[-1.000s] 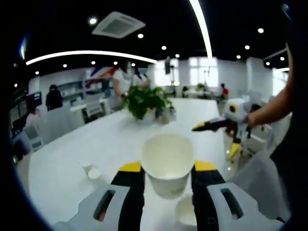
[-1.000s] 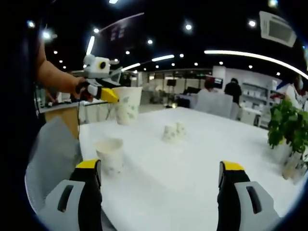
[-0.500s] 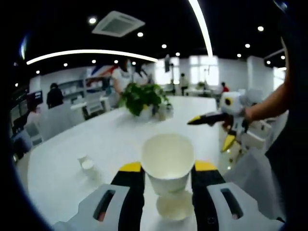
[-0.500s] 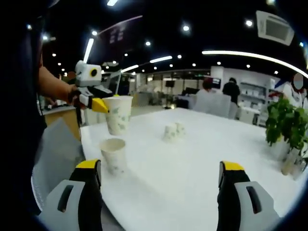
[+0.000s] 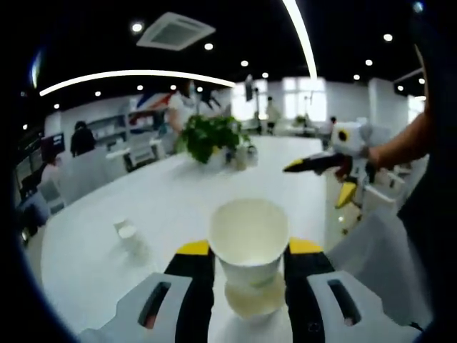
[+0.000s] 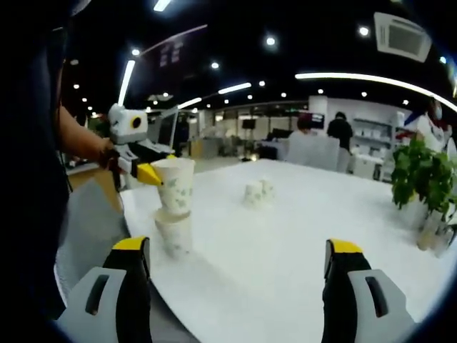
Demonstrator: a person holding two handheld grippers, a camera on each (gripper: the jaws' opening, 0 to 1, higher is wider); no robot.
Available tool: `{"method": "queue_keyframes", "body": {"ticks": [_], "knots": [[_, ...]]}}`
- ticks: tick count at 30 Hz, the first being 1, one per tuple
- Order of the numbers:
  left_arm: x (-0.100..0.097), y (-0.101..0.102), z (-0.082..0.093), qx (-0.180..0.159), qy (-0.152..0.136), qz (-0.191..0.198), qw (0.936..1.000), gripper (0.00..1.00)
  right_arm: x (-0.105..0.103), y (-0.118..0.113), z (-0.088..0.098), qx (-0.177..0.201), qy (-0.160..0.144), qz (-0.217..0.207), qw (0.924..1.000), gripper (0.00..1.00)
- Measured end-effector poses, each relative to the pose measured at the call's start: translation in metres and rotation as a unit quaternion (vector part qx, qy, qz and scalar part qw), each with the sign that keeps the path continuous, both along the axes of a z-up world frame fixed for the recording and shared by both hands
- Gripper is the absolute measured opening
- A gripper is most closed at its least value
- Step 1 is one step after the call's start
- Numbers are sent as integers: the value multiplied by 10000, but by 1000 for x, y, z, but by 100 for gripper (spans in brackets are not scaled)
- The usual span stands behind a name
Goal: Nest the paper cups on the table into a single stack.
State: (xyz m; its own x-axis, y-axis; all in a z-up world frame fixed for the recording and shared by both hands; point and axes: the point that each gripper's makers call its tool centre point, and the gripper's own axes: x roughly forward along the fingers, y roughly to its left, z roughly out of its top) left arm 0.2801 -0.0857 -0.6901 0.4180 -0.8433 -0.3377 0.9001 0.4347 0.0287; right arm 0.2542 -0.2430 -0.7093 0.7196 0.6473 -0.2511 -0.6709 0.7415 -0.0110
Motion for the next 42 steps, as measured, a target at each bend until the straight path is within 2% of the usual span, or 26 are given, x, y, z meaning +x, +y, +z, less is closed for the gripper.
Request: {"method": "queue_keyframes", "body": {"ticks": [12, 20, 28, 37, 42], "knots": [[-1, 0, -14, -67, 40, 50, 10000, 37, 13, -5, 3, 110, -89, -158, 9998, 100], [-2, -3, -12, -80, 31, 67, 9999, 37, 25, -7, -1, 200, -63, -256, 9995, 100], [-5, 1, -10, 21, 9, 33, 10000, 37, 25, -4, -3, 228, -49, -227, 9995, 100], [-7, 5, -26, 116, 224, 123, 9996, 36, 24, -1, -6, 230, 5, -204, 9995, 100], [-9, 6, -27, 172, 199, 107, 9996, 36, 23, 1, -6, 243, 3, -179, 9995, 100]]}}
